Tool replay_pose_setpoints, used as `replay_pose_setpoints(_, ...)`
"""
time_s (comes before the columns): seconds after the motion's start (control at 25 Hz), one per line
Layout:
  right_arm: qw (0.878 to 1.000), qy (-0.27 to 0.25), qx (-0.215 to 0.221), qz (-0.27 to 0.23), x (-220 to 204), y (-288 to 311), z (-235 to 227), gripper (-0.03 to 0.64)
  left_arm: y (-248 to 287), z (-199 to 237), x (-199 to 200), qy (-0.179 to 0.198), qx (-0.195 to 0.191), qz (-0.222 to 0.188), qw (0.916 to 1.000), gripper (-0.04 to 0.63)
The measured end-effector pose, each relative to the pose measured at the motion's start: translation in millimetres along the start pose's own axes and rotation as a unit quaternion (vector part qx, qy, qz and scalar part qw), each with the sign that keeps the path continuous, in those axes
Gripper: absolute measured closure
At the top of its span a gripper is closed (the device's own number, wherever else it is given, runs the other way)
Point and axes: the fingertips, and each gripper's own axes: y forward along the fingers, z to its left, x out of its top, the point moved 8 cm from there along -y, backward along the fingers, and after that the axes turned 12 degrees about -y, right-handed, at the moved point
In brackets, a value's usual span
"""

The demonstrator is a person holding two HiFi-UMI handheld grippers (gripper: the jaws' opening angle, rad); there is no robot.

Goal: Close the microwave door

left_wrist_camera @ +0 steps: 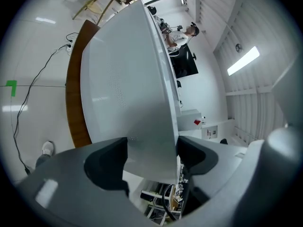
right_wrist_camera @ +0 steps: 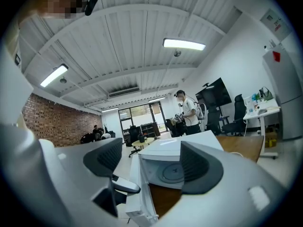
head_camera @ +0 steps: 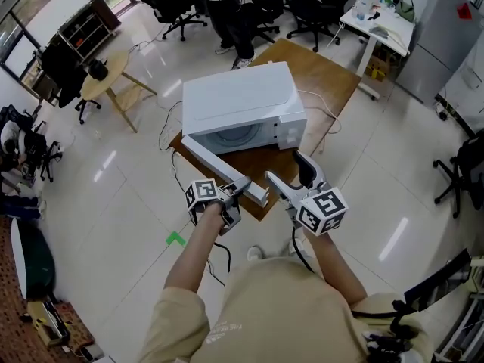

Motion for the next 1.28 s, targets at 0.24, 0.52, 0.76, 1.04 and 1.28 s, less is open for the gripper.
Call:
replay_pose_setpoints(0.24,1.0,0.001,-0.001,-0.002,-2,-5,7,0.245,20,-3,-2,-0.02,-0.005,-0.046,0.9987,0.25)
replay_pose_setpoints(0.52,1.0,0.004,-0.009,-0.004,-5,-5,3,0.245,40,-10,8,-0.047,-0.007,-0.069,0.9965,0.25)
replay_pose_setpoints(0.76,1.0,0.0,-0.02,-0.014,-1,-8,6,0.245,52,-13,20,-0.064,-0.012,-0.077,0.9949,0.249)
replay_pose_setpoints(1.04,0.999,-0.025,-0.04,-0.018,-3,-19,16,0.245,61,-1,37,-0.075,-0.042,-0.076,0.9934,0.25)
replay_pose_setpoints(1.28,0.997,-0.037,-0.06,-0.018,-14,-28,30,0.245,59,15,52,-0.087,-0.051,-0.08,0.9917,0.253)
